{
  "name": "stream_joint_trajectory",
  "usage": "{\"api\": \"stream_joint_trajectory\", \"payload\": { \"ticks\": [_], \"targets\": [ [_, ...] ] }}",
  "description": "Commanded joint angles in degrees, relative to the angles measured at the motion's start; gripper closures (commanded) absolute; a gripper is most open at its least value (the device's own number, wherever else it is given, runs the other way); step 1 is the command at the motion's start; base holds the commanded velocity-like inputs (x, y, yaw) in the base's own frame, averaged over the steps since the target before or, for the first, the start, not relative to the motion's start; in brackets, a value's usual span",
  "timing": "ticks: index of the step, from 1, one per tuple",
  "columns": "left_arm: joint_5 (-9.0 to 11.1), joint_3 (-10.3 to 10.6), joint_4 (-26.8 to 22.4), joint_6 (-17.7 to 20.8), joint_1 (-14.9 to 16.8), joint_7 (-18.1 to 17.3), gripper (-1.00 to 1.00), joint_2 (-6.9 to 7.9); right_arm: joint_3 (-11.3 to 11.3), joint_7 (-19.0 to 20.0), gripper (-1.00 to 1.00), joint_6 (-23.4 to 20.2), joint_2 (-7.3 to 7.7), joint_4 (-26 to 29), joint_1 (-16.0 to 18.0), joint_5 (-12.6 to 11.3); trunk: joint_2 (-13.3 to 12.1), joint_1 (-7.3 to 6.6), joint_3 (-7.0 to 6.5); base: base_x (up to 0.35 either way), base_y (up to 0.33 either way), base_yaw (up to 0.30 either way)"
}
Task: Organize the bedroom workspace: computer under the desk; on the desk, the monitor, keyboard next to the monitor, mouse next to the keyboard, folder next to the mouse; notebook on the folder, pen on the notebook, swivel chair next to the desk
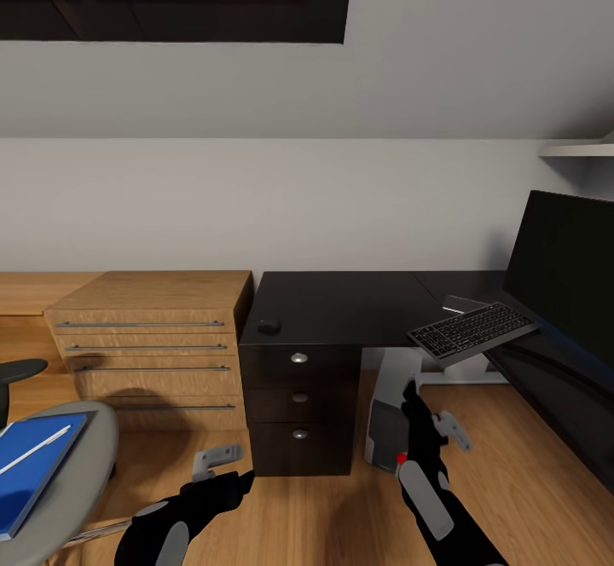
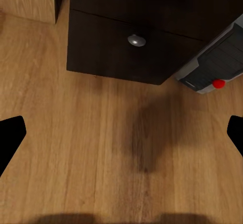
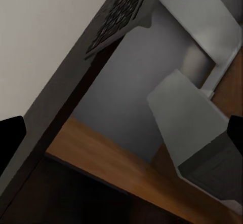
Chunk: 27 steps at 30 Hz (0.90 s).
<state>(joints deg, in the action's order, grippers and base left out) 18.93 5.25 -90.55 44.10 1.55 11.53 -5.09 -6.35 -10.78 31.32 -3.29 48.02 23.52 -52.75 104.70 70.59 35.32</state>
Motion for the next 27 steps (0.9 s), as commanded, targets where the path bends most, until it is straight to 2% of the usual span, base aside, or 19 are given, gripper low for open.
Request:
{"api": "stream_joint_trajectory", "payload": {
  "ticks": [1, 9, 10, 13, 15, 18, 19, 21, 27],
  "targets": [
    [0.6, 0.0, -0.1, 0.2, 0.0, 0.5, -1.00, 0.00, -0.2, -0.3, -1.00, 0.3, 0.04, -0.1, 0.1, -0.6, 0.0, -0.01, 0.06, 0.000, 0.000, 0.000],
    [0.7, 0.0, -0.1, 0.2, 0.0, 0.5, -1.00, 0.00, -0.1, -0.3, -1.00, 0.3, -0.15, 0.0, 0.1, -3.6, 0.0, -0.01, 0.06, 0.000, 0.000, 0.000],
    [0.7, 0.0, -0.1, 0.2, 0.0, 0.5, -1.00, 0.00, -0.1, -0.2, -1.00, 0.5, -0.50, 0.0, 0.1, -4.7, 0.0, -0.01, 0.06, 0.000, 0.000, 0.000],
    [0.7, 0.1, 0.0, 0.2, 0.0, 0.5, -1.00, -0.02, 0.0, -0.2, -1.00, 1.9, -2.92, 0.0, 0.4, -8.1, 0.0, -0.01, 0.06, 0.000, 0.000, 0.000],
    [0.7, 0.1, 0.0, 0.2, 0.0, 0.5, -1.00, -0.05, 0.2, -0.2, -1.00, 3.8, -3.83, 0.0, 0.7, -9.5, 0.0, -0.01, 0.06, 0.000, 0.000, 0.000],
    [0.7, 0.1, 0.0, 0.2, 0.0, 0.5, -1.00, -0.07, 1.0, -0.1, -1.00, 9.9, -4.92, 0.1, 1.2, -13.2, 0.0, -0.01, 0.06, 0.000, 0.000, 0.000],
    [0.7, 0.1, 0.0, 0.2, 0.0, 0.5, -1.00, -0.08, 1.3, 0.0, -1.00, 13.2, -5.27, 0.2, 1.3, -15.3, 0.0, -0.01, 0.06, 0.000, 0.000, 0.000],
    [0.7, 0.1, 0.0, 0.2, 0.0, 0.5, -1.00, -0.08, 1.4, 0.0, -1.00, 16.1, -5.57, 0.2, 1.4, -17.4, 0.0, -0.01, 0.06, 0.000, 0.000, 0.000],
    [0.7, 0.1, 0.0, 0.2, 0.0, 0.5, -1.00, -0.09, 1.7, 0.1, -1.00, 20.4, -5.94, 0.2, 1.6, -23.0, 0.0, -0.01, 0.06, 0.000, 0.000, 0.000]
  ]
}}
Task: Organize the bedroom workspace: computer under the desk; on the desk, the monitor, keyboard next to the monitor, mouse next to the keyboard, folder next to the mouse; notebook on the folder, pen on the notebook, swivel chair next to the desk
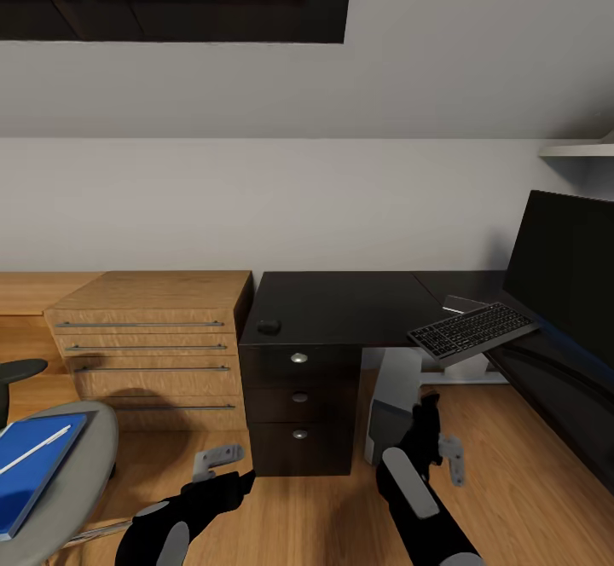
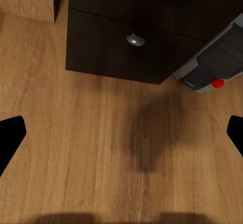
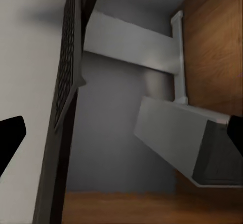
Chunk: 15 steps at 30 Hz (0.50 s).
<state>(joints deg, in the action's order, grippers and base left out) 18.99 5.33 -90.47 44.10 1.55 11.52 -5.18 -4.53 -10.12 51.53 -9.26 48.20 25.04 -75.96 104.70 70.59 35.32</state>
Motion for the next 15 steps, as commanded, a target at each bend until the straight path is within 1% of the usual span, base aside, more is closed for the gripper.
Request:
{"api": "stream_joint_trajectory", "payload": {
  "ticks": [1, 5, 10, 12, 13, 15],
  "targets": [
    [0.6, 0.0, -0.1, 0.2, 0.0, 0.5, -1.00, 0.01, -0.1, -0.5, -1.00, 0.5, 0.01, 0.0, 0.0, -0.5, 0.0, -0.01, 0.06, 0.000, 0.000, 0.000],
    [0.7, 0.0, -0.1, 0.2, 0.0, 0.5, -1.00, 0.00, -0.1, -0.4, -1.00, 1.4, 0.00, 0.1, 0.1, -2.2, 0.0, -0.01, 0.06, 0.000, 0.000, 0.000],
    [0.7, 0.1, 0.0, 0.2, 0.0, 0.5, -1.00, 0.00, -0.1, 0.7, -1.00, 1.9, 0.13, 0.2, 0.1, -2.8, 0.0, -0.01, 0.06, 0.000, 0.000, 0.000],
    [0.7, 0.1, 0.1, 0.2, 0.0, 0.5, -1.00, 0.00, -0.1, 2.2, -1.00, 1.9, 0.19, 0.1, 0.1, -3.0, 0.0, -0.01, 0.06, 0.005, 0.000, 0.000],
    [0.7, 0.1, 0.1, 0.1, 0.0, 0.5, -1.00, 0.00, -0.1, 4.0, -1.00, 1.9, 0.24, 0.0, 0.1, -3.1, 0.0, -0.01, 0.06, 0.114, 0.000, 0.000],
    [0.6, 0.1, 0.2, 0.1, 0.0, 0.5, -1.00, 0.00, -0.1, 5.4, -1.00, 1.9, 0.26, 0.0, 0.1, -3.1, 0.0, -0.01, 0.06, 0.171, 0.000, 0.000]
  ]
}}
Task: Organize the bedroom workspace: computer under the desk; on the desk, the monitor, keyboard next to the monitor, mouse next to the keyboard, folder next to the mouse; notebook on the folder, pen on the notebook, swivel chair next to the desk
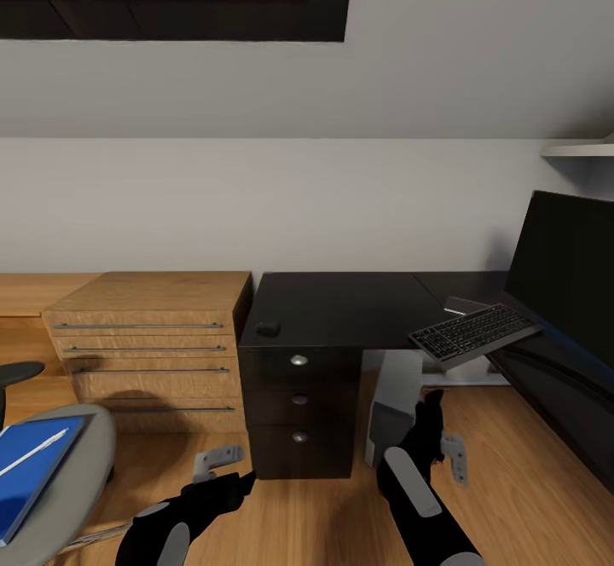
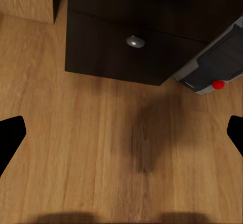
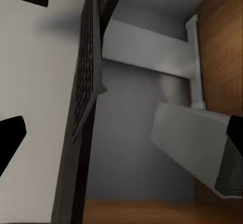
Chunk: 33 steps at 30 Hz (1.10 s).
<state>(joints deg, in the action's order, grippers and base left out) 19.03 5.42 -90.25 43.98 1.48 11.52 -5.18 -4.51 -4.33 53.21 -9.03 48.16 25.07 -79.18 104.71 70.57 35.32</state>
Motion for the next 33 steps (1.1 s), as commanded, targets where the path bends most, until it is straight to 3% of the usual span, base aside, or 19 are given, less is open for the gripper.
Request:
{"api": "stream_joint_trajectory", "payload": {
  "ticks": [1, 15, 27, 33],
  "targets": [
    [0.6, 0.0, 0.0, 0.2, 0.0, 0.5, -1.00, 0.00, -0.2, 1.0, -1.00, 0.2, 0.04, 0.0, 0.0, 0.1, 0.0, 0.01, 0.06, 0.235, 0.000, 0.000],
    [0.7, 0.0, 0.1, 0.3, 0.0, 0.5, -1.00, 0.00, 0.1, 15.5, -1.00, 0.3, 0.07, 0.2, 0.0, 0.0, 0.0, 0.01, 0.06, 0.087, 0.000, 0.000],
    [0.7, 0.1, 0.3, 0.3, 0.0, 0.5, -1.00, -0.08, 0.6, 16.6, -1.00, -0.1, 0.31, -1.0, 0.0, -0.6, 0.0, 0.01, 0.06, 0.001, 0.000, 0.000],
    [0.7, 0.1, 0.3, 0.3, 0.0, 0.5, -1.00, -0.09, 0.5, 16.6, -1.00, -0.1, 0.33, -1.6, 0.0, -3.1, 0.0, 0.01, 0.06, 0.000, 0.000, 0.000]
  ]
}}
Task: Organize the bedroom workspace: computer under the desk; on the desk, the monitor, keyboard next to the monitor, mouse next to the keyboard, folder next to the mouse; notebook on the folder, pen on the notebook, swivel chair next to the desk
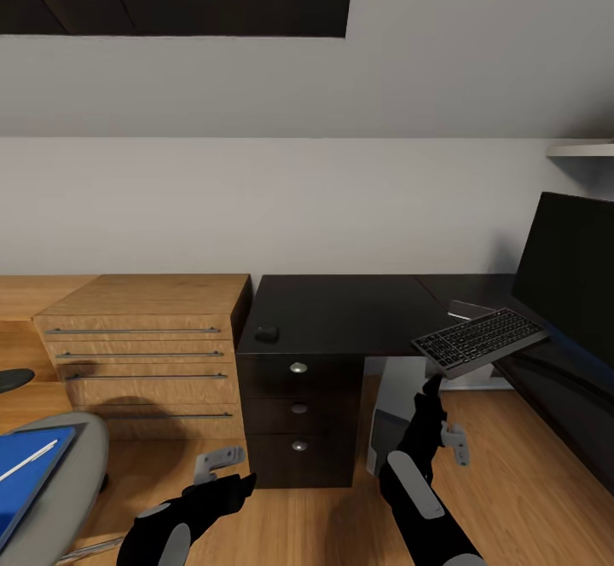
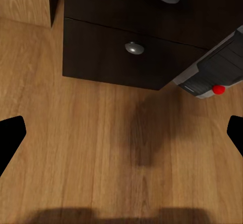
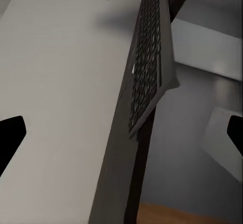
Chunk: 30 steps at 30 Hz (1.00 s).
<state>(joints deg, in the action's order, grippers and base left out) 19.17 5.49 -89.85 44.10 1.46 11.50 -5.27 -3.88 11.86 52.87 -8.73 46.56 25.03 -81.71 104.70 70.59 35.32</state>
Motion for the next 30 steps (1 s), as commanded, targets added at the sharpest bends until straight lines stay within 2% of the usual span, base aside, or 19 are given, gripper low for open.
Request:
{"api": "stream_joint_trajectory", "payload": {
  "ticks": [1, 12, 19, 30],
  "targets": [
    [0.6, 0.0, -0.1, 0.2, 0.0, 0.5, -1.00, 0.00, -0.1, 0.4, -1.00, 0.2, 0.02, -0.2, 0.0, -0.7, 0.0, -0.01, 0.06, 0.000, 0.000, 0.000],
    [0.6, 0.0, -0.1, 0.2, 0.0, 0.5, -1.00, 0.00, -0.7, 0.7, -1.00, 0.3, 0.02, -1.1, 0.0, -1.1, 0.0, -0.01, 0.06, 0.000, 0.000, 0.000],
    [0.6, 3.0, -0.1, 0.1, 0.0, 0.5, -1.00, -0.02, -0.7, 0.7, -1.00, 0.3, 0.02, -1.1, 0.0, -1.1, 0.0, -0.01, 0.06, 0.119, 0.000, 0.000],
    [0.7, 3.6, -0.1, 0.4, 0.0, 0.5, -1.00, 0.00, -0.6, 0.7, -1.00, 0.3, 0.02, -1.1, 0.0, -1.1, 0.0, -0.01, 0.06, 0.040, 0.000, 0.000]
  ]
}}
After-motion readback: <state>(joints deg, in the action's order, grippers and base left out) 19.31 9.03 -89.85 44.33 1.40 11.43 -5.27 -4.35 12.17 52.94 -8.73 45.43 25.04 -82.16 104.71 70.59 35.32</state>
